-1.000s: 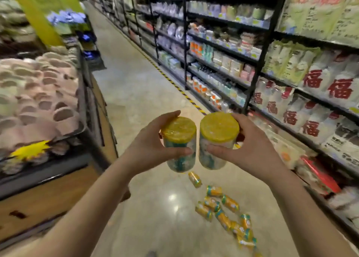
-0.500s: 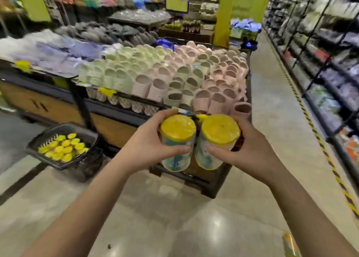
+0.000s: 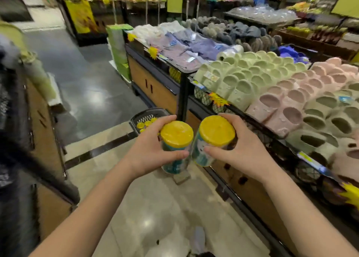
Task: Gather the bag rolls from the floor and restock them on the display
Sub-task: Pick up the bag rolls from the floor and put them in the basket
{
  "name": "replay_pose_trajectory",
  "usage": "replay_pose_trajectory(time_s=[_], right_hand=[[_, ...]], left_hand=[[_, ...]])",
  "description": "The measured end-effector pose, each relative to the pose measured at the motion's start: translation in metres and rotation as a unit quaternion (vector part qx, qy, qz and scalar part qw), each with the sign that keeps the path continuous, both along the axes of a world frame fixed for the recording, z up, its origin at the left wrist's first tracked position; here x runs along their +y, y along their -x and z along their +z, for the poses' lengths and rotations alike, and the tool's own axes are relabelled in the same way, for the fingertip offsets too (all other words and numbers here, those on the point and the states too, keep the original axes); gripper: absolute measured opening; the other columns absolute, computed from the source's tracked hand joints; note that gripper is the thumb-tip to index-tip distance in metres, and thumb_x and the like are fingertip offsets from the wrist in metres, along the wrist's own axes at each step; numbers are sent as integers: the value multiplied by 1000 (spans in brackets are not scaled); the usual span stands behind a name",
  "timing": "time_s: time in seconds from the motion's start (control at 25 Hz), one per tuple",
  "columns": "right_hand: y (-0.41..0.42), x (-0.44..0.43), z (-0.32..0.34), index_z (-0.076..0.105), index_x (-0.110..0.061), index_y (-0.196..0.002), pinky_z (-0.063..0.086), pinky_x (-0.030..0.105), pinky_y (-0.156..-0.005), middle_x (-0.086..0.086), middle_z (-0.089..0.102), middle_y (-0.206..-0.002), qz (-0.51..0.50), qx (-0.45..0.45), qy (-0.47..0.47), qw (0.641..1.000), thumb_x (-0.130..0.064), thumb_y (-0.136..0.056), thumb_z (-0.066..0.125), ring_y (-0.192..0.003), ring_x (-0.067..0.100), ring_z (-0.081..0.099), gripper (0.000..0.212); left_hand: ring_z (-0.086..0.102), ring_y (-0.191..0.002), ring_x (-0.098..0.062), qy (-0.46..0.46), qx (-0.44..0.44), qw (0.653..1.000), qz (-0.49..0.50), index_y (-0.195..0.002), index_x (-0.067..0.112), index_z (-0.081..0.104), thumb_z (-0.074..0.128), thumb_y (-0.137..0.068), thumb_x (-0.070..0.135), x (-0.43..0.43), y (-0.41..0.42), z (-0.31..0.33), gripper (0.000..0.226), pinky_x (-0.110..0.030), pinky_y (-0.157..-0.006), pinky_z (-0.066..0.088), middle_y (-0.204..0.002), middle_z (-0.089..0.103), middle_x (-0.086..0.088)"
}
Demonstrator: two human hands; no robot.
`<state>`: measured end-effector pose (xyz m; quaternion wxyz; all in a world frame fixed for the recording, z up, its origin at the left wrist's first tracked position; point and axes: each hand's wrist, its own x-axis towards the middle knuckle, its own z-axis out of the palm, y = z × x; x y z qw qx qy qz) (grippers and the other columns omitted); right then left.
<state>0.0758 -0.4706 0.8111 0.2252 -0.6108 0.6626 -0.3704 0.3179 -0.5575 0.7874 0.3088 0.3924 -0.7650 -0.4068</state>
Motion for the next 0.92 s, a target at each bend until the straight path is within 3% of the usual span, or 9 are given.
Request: replay_pose_trajectory(time_s=[0.12,0.24,0.4,0.48,0.56,0.64,0.76,0.92], right_hand=[[-7,-96,-9,42,-53,-127,44,12,-78,-31,55,-117,61,1,-8,998,-55,-68,88,-103,-16,53,75],[-2,-191,-14,41,-53,-124,48,18,-78,-30,57,-112,117,6,-8,993,-55,-67,88,-100,-11,57,73],[18,-315,-10,41,-56,-122,54,31,-84,-27,60,-110,170,25,-25,985,-67,-63,85,-99,-4,61,75],[23,-374,-9,42,-54,-124,53,29,-83,-25,61,-111,192,22,-33,981,-65,-63,87,-99,-3,61,77],[22,-420,-10,42,-52,-124,52,25,-81,-25,60,-111,216,22,-35,976,-60,-65,88,-99,-5,60,75],[19,-460,-20,43,-50,-126,51,22,-81,-26,58,-112,230,17,-43,972,-58,-65,88,-99,-8,59,76],[14,-520,-47,42,-50,-126,48,18,-80,-30,56,-113,234,16,-63,970,-62,-64,87,-100,-11,56,78],[2,-594,-83,39,-45,-129,45,14,-76,-28,54,-114,226,17,-105,968,-57,-67,87,-102,-6,56,80]], left_hand=[[51,-112,16,4,-20,998,64,-137,47,44,91,-63,50,-64,-10,-6,88,-10,-91,47,-125,54,28],[57,-114,2,3,-22,993,117,-138,47,44,91,-63,51,-136,-8,-10,89,-31,-98,53,-126,56,22],[57,-111,2,2,-42,982,185,-135,45,44,92,-62,53,-233,5,-11,87,-38,-97,54,-122,56,24],[55,-107,8,3,-44,976,214,-133,43,43,92,-64,48,-278,9,-13,84,-32,-92,55,-119,54,26],[52,-104,16,-8,-40,972,231,-131,42,44,92,-65,44,-316,12,-16,81,-15,-85,51,-117,53,26],[52,-106,12,-17,-43,970,237,-130,40,45,93,-64,44,-353,11,-26,81,-7,-80,46,-118,53,23],[53,-113,0,-34,-50,968,244,-131,41,46,93,-61,48,-414,4,-52,85,-25,-91,51,-126,50,14],[50,-119,-6,-68,-64,965,246,-137,40,43,92,-62,49,-495,-13,-94,91,-34,-98,51,-131,46,14]])
